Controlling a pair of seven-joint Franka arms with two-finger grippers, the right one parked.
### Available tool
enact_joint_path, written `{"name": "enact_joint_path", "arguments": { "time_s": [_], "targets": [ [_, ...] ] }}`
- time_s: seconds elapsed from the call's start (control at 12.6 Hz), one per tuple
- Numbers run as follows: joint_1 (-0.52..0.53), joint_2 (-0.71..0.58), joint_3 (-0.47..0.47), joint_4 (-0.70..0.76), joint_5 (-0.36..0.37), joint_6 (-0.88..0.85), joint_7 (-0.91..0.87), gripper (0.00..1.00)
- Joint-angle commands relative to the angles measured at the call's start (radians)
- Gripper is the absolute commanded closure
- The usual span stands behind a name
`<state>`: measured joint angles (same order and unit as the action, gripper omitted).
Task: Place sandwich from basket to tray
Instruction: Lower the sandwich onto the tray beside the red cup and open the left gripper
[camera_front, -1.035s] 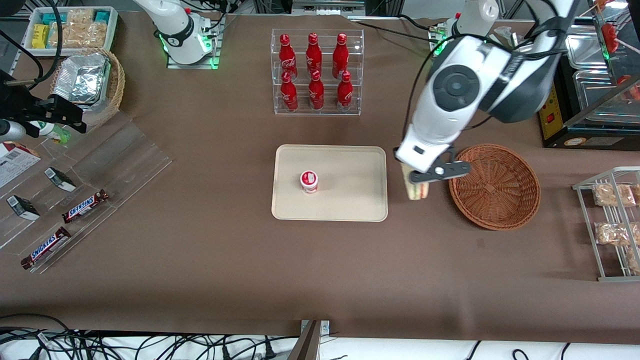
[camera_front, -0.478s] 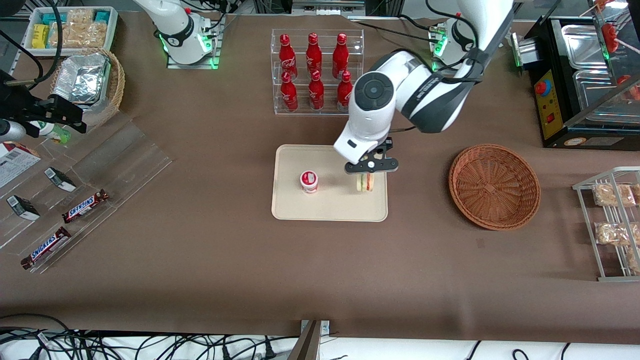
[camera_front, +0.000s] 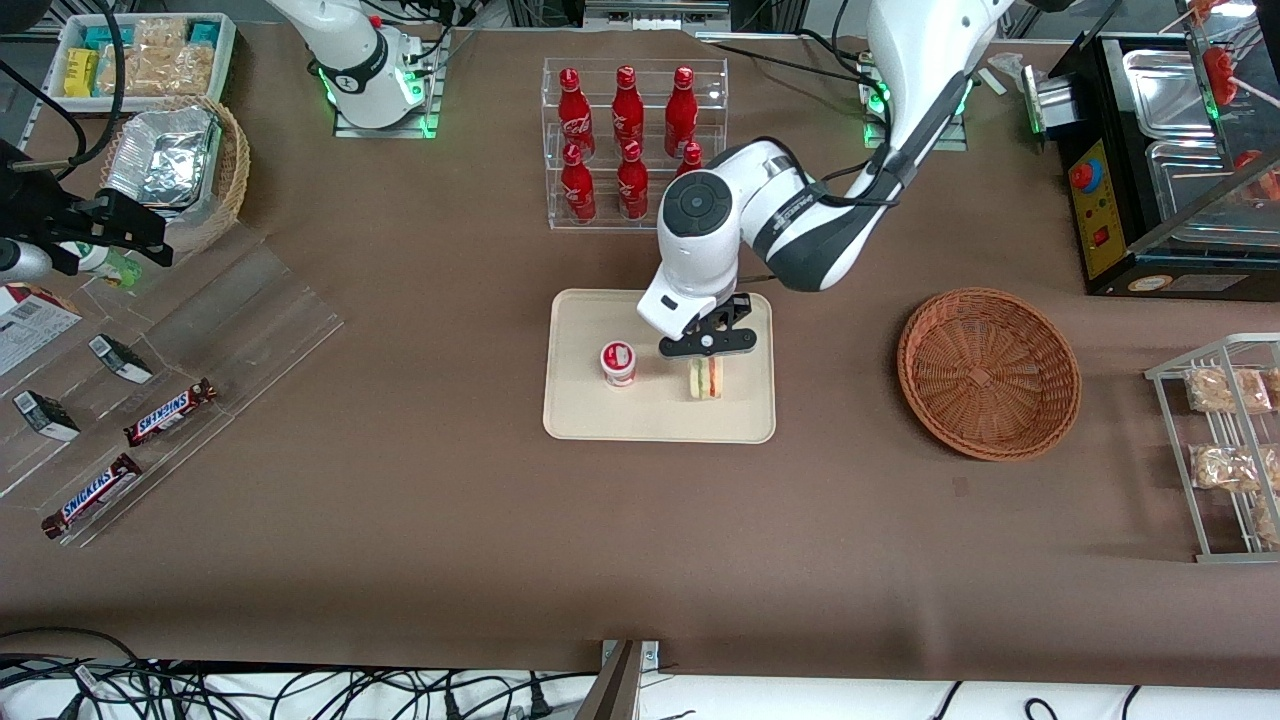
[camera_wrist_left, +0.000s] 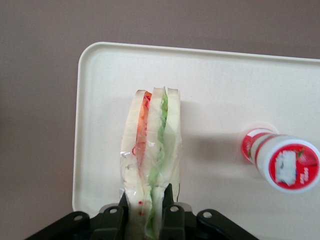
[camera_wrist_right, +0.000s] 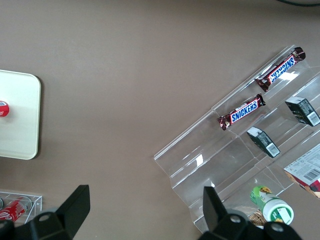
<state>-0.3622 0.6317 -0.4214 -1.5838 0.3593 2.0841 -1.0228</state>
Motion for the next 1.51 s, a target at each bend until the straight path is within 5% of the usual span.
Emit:
{"name": "enact_joint_path", "arguments": {
  "time_s": [0.0,0.96,1.19,1.43],
  "targets": [
    [-0.015,0.020,0.003,-0.004,0.063,0.021,-0.049,0.74],
    [-0.011,0.051,0.010,-0.036,0.122,0.080,-0.053,0.74],
    [-0.009,0.049,0.010,-0.036,0.127,0.079,-0.056,0.02],
    [-0.007,0.045,0.007,-0.030,0.124,0.076,-0.065,0.00]
  ]
}}
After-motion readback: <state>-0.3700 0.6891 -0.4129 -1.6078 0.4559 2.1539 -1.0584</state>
